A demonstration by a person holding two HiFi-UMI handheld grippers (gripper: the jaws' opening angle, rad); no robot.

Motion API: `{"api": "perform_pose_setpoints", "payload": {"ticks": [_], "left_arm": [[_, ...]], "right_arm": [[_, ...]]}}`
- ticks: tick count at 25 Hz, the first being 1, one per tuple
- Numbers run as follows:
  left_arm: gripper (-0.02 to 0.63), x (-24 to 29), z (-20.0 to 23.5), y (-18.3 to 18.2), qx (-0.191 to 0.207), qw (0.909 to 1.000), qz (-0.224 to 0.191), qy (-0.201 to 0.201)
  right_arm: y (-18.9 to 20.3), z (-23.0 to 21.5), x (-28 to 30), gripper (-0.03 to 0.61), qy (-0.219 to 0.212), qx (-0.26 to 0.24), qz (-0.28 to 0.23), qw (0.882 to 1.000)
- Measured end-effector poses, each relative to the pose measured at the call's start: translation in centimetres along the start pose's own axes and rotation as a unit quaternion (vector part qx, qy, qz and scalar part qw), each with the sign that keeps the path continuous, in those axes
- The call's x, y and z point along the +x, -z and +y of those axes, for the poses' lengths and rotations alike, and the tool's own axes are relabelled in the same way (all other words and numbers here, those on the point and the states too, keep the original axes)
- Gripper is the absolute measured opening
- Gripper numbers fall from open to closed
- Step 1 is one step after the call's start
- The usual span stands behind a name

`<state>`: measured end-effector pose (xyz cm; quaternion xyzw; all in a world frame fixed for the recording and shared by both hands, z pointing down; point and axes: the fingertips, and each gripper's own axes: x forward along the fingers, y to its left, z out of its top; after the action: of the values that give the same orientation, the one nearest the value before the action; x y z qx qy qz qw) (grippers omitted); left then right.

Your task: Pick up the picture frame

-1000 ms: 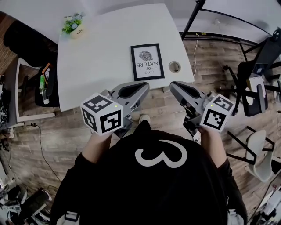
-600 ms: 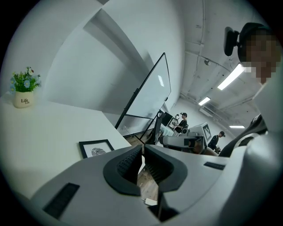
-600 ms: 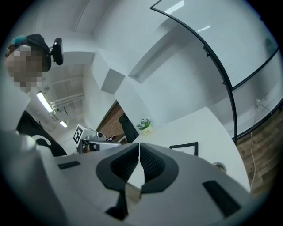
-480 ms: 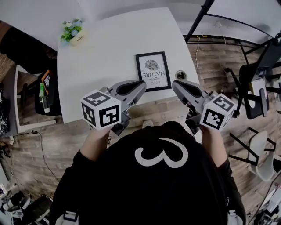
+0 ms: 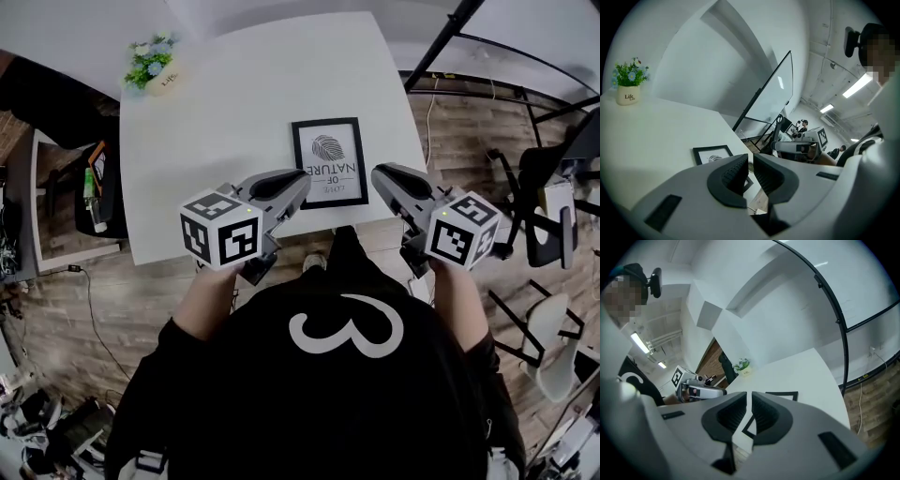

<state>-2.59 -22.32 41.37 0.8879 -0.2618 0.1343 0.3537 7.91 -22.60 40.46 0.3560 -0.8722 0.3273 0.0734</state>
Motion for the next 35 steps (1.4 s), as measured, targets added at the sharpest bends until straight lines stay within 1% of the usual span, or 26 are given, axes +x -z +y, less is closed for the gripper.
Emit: {"api": "perform_pose_setpoints", "payload": {"ticks": [6, 9, 10, 11, 12, 15, 18, 22, 25, 28, 32, 35], "left_arm": [[0.021, 1.2, 3.4, -1.3, -0.023, 0.9993, -0.001, -0.029], [0.023, 1.9, 4.8, -0.8, -0.030, 0.9987, 0.009, -0.039], [0.031, 2.2, 5.1, -0.5, -0.028, 0.9986, 0.016, -0.042], [0.061, 2.4, 5.3, -0.1, -0.024, 0.9984, 0.025, -0.044], [0.091, 2.7, 5.4, 0.3, -0.020, 0.9981, 0.034, -0.047], [0.098, 3.1, 6.1, 1.0, -0.026, 0.9969, 0.042, -0.061], [0.106, 3.3, 7.1, 1.3, -0.043, 0.9956, 0.041, -0.073], [0.109, 3.6, 8.0, 1.7, -0.051, 0.9942, 0.045, -0.083], [0.116, 3.9, 8.6, 2.2, -0.054, 0.9935, 0.057, -0.083], [0.129, 4.5, 9.1, 3.1, -0.059, 0.9925, 0.071, -0.080], [0.130, 5.3, 10.1, 3.9, -0.073, 0.9895, 0.084, -0.093], [0.130, 5.8, 10.5, 4.4, -0.073, 0.9875, 0.095, -0.103]], "right_arm": [[-0.6, -3.2, 1.9, 0.028, 0.003, 0.016, 0.016, 1.000], [-0.3, -4.7, 2.8, 0.034, 0.006, 0.025, 0.027, 0.999], [-0.1, -5.1, 3.1, 0.051, 0.005, 0.029, 0.031, 0.999], [0.2, -5.3, 3.3, 0.093, 0.002, 0.033, 0.036, 0.999], [0.6, -5.5, 3.6, 0.118, -0.002, 0.036, 0.042, 0.998], [1.7, -6.0, 4.4, 0.129, -0.006, 0.030, 0.066, 0.997], [2.6, -6.5, 5.3, 0.132, -0.001, 0.020, 0.084, 0.996], [3.8, -7.4, 5.8, 0.133, 0.005, 0.030, 0.106, 0.994], [4.6, -8.2, 6.3, 0.132, 0.016, 0.033, 0.122, 0.992], [5.8, -8.7, 6.8, 0.133, 0.015, 0.036, 0.144, 0.989], [7.3, -9.8, 7.2, 0.132, 0.028, 0.024, 0.169, 0.985], [8.1, -10.5, 7.3, 0.132, 0.040, 0.016, 0.182, 0.982]]}}
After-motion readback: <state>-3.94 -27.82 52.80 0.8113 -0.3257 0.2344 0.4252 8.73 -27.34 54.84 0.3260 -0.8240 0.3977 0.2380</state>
